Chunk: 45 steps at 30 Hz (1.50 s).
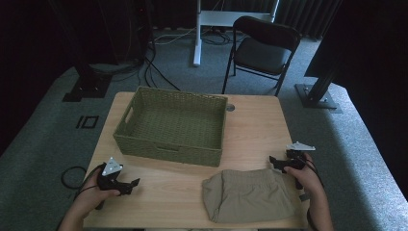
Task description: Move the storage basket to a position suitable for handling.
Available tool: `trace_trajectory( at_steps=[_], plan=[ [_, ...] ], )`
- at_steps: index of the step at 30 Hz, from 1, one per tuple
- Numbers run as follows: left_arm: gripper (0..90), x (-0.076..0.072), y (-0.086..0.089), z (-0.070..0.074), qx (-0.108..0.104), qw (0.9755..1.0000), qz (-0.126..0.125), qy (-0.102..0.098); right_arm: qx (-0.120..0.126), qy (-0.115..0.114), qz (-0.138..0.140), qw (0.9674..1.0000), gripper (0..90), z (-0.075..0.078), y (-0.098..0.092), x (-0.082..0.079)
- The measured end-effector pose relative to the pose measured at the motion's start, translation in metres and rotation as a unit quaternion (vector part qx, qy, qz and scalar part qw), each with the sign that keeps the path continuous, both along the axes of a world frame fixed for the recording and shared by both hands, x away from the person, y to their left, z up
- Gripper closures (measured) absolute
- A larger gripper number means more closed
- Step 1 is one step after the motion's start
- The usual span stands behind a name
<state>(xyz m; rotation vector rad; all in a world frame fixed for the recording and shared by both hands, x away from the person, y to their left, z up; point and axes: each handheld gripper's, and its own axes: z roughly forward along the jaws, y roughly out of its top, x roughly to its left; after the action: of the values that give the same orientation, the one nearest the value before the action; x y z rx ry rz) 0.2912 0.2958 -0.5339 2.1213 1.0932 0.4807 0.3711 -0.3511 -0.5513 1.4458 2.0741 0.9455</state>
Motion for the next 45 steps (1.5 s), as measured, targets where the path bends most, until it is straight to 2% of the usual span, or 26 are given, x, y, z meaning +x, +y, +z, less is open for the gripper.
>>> trace_trajectory(
  at_steps=[2, 6, 8, 12, 18, 19, 24, 26, 31, 32, 37, 38, 44, 45],
  plan=[
    [9.1, 0.001, 0.001, 0.003, 0.007, 1.0, -0.001, 0.001, -0.001, -0.003, 0.002, 1.0, 13.2, 0.003, 0.001, 0.001],
    [9.2, 0.004, 0.003, 0.008, 0.005, 1.0, -0.004, -0.003, -0.006, -0.012, 0.001, 0.9999, 13.2, 0.011, 0.003, 0.004],
    [9.2, 0.008, 0.005, 0.015, -0.011, 0.9999, -0.003, -0.011, -0.015, -0.015, 0.0, 0.9998, 13.2, 0.015, 0.005, 0.006],
    [9.2, 0.013, 0.007, 0.021, -0.009, 0.9998, -0.002, -0.018, -0.005, -0.021, 0.0, 0.9998, 13.1, 0.022, 0.007, 0.009],
    [9.2, 0.02, 0.012, 0.037, -0.024, 0.9988, 0.004, -0.042, 0.003, -0.038, 0.007, 0.9992, 13.2, 0.037, 0.015, 0.011],
    [9.2, 0.023, 0.014, 0.043, -0.037, 0.9979, 0.008, -0.053, 0.008, -0.044, 0.011, 0.999, 13.2, 0.042, 0.019, 0.011],
    [9.2, 0.029, 0.019, 0.056, -0.043, 0.9964, 0.014, -0.072, 0.018, -0.058, 0.028, 0.9978, 13.2, 0.053, 0.03, 0.011],
    [9.2, 0.032, 0.02, 0.06, -0.048, 0.9961, 0.016, -0.072, 0.024, -0.065, 0.035, 0.997, 13.2, 0.059, 0.036, 0.01],
    [9.2, 0.038, 0.021, 0.067, -0.044, 0.9959, 0.017, -0.078, 0.036, -0.075, 0.048, 0.9954, 13.2, 0.068, 0.048, 0.009],
    [9.2, 0.04, 0.022, 0.07, -0.045, 0.9952, 0.02, -0.085, 0.041, -0.08, 0.054, 0.9945, 13.2, 0.074, 0.055, 0.008],
    [9.2, 0.045, 0.024, 0.075, -0.052, 0.9939, 0.026, -0.094, 0.035, -0.088, 0.064, 0.9934, 13.2, 0.079, 0.066, 0.008],
    [9.2, 0.05, 0.027, 0.079, -0.048, 0.9937, 0.032, -0.096, 0.036, -0.091, 0.077, 0.9922, 13.2, 0.083, 0.077, 0.008],
    [9.2, 0.059, 0.031, 0.085, -0.05, 0.9929, 0.04, -0.1, 0.039, -0.098, 0.092, 0.9901, 13.2, 0.087, 0.09, 0.009],
    [9.7, 0.062, 0.032, 0.086, -0.055, 0.9923, 0.044, -0.102, 0.047, -0.103, 0.099, 0.9887, 13.2, 0.089, 0.101, 0.01]
  ],
)
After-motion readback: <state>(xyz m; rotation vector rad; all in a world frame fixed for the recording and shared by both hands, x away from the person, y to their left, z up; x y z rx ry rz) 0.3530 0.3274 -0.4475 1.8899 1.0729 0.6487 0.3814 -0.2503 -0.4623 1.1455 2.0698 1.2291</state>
